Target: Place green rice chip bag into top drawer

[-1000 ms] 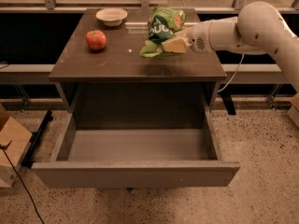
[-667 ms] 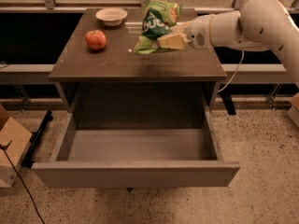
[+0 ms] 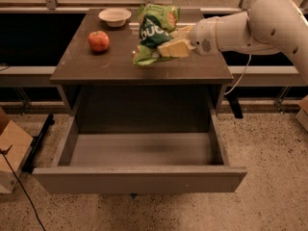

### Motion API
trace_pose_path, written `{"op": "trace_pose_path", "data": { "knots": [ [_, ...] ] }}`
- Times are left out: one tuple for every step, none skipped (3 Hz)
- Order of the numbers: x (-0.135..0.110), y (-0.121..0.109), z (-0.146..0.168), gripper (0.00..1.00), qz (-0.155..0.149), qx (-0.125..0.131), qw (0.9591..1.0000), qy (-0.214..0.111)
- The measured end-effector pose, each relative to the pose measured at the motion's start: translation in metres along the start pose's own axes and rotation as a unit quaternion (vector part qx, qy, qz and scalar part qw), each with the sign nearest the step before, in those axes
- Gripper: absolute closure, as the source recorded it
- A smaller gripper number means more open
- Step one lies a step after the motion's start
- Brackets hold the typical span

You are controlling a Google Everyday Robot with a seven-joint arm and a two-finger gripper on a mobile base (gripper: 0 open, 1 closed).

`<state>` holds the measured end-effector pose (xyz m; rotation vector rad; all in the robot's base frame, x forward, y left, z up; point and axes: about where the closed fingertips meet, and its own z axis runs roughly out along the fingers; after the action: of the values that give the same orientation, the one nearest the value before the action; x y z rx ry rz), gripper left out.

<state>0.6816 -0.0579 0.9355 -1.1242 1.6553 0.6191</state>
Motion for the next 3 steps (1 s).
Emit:
{"op": "trace_pose_path", "data": {
  "knots": [
    [0.027,0.023,-0.005,1.0,0.002,-0.013,0.9995,0.029],
    [0.048,0.038,-0.008,1.0,0.008,-0.019,0.9986,0.049],
    [0.072,0.063,-0.014,1.0,0.003,-0.028,0.9976,0.064]
  ]
}}
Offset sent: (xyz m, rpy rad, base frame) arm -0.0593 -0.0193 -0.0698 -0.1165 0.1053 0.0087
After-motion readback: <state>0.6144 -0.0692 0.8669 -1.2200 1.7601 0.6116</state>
